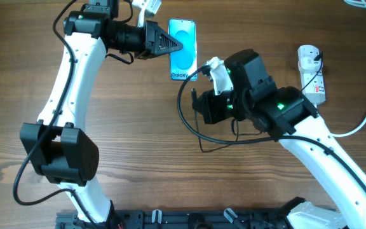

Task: Plug charger to phone and switch on socket

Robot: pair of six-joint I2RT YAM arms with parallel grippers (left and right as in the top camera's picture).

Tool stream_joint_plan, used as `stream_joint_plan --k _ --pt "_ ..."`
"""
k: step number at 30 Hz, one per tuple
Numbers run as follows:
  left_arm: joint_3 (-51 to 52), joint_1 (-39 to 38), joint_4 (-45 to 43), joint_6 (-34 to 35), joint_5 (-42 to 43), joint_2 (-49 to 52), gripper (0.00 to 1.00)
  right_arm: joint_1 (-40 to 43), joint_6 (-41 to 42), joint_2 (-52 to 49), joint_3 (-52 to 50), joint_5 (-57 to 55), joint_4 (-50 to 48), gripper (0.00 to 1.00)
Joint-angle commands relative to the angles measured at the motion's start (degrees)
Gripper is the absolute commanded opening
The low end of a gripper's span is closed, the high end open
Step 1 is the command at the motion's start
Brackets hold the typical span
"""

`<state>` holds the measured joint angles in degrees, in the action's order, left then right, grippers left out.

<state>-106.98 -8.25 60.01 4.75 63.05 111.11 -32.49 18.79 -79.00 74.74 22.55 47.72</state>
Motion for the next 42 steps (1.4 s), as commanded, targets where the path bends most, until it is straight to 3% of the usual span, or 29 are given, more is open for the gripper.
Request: stream_joint_plan --k 1,9,13,42 --pt "-0.5 -0.7 0.0 -1.3 1.5 -0.6 0.04 -1.4 2.3 0.3 0.8 -2.2 -0.2 0.05" --pt "-0.5 -1.3 0.7 -1.4 2.5 -0.6 0.04 -7.3 10.1 -2.6 0.8 -15.5 -1.6 0.04" --pt "-0.5 -1.3 1.2 -4.6 2.4 -0.6 0.04 -7.3 10.1 -2.6 0.8 -15.0 -4.5 0.04" --pt "-0.5 -1.3 1.4 -4.6 2.5 -0.6 0.04 -7.2 10.9 -4.4 0.8 -13.7 -7.6 0.04"
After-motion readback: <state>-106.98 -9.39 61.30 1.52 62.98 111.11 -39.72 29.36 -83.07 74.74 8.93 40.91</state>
